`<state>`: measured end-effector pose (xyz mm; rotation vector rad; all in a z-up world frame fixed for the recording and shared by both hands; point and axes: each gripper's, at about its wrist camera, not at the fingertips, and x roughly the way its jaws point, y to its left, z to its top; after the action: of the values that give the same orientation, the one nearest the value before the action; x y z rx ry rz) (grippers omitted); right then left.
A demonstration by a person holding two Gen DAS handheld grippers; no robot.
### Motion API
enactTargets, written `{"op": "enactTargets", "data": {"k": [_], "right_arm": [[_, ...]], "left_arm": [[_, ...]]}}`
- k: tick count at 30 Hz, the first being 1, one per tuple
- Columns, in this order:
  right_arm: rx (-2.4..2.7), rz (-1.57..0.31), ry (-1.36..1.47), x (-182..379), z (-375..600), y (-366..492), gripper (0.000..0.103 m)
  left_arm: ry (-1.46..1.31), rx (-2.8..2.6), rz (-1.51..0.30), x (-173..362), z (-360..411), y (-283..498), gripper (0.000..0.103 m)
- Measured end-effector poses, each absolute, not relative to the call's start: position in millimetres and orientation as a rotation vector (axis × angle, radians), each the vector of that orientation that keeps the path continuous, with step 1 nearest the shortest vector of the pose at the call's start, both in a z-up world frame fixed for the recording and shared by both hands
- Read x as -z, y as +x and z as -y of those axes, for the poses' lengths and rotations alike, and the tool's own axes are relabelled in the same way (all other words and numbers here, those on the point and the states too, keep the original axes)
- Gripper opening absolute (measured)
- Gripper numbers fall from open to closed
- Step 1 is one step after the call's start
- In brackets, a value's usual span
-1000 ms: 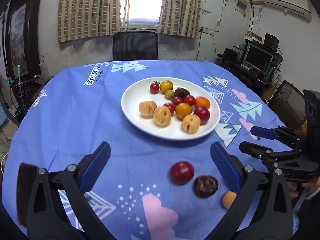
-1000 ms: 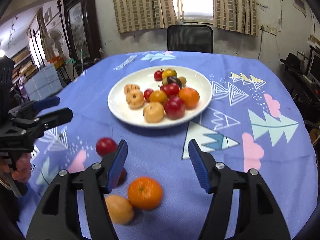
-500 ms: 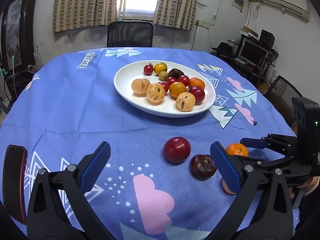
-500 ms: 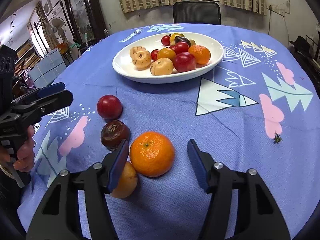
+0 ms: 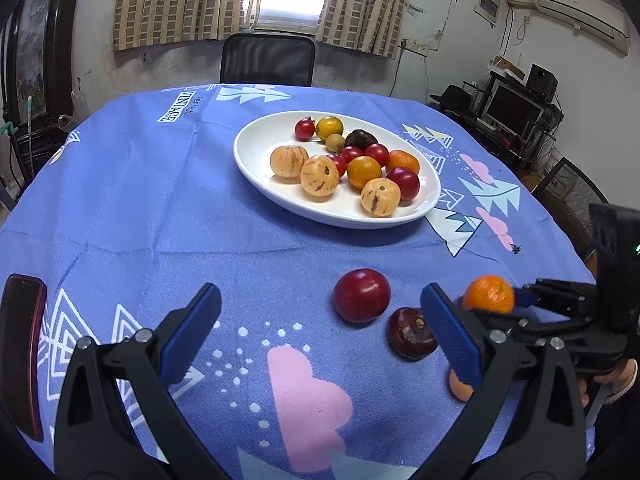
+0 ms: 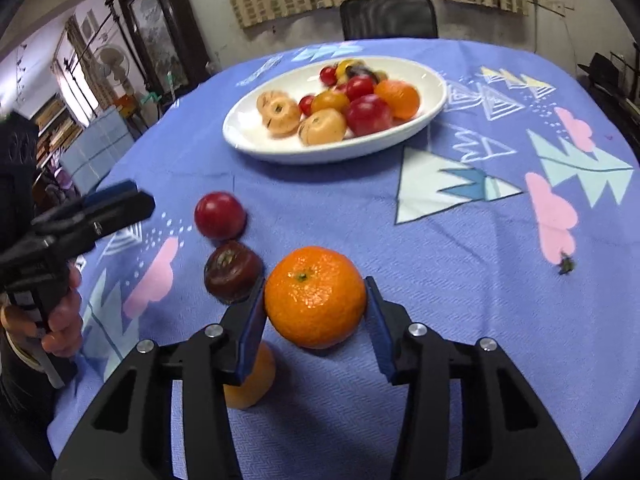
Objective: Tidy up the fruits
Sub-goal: 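Grasp the orange with the right tool while the left tool grasps a red plum, then carry the orange and red plum to the white plate and release both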
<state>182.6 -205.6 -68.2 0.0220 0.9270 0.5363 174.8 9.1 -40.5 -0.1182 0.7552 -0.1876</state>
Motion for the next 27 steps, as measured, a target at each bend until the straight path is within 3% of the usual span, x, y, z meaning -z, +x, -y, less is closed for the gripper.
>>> {"op": "enactTargets", "data": {"k": [5,7,9,14,20,23,27], "right_arm": [[-0.491,-0.916,0.078,62.1,219.6,186.4,0.047],[-0.465,-0.907,0.084,59.9,222.8,187.2,0.047],[-0.444,-0.892,0.091,56.7,226.6,186.9,0.047],[-0.427,-0.878,0.127,51.0,235.6,188.1,0.047],[-0.437,-0.871,0.133,46.6,236.2,187.4,0.047],[-0.439,-0.87,0.13,46.2,235.8,185.7,0.047],[-0.436,-0.874,0.132,46.4,235.6,185.8,0.047]], "left_arm": [[-0.087,0.186,-0.77,48.6,1.1,179.7,0.099],[-0.084,0.175,-0.784,51.9,5.6,183.8,0.091],[-0.07,0.177,-0.808,55.3,12.6,188.8,0.076],[-0.079,0.21,-0.876,65.4,26.5,200.5,0.06],[-0.08,0.202,-0.892,68.9,33.9,212.2,0.055],[-0.078,0.211,-0.907,71.6,37.0,215.4,0.043],[-0.071,0.211,-0.908,73.1,38.4,215.7,0.042]]}}
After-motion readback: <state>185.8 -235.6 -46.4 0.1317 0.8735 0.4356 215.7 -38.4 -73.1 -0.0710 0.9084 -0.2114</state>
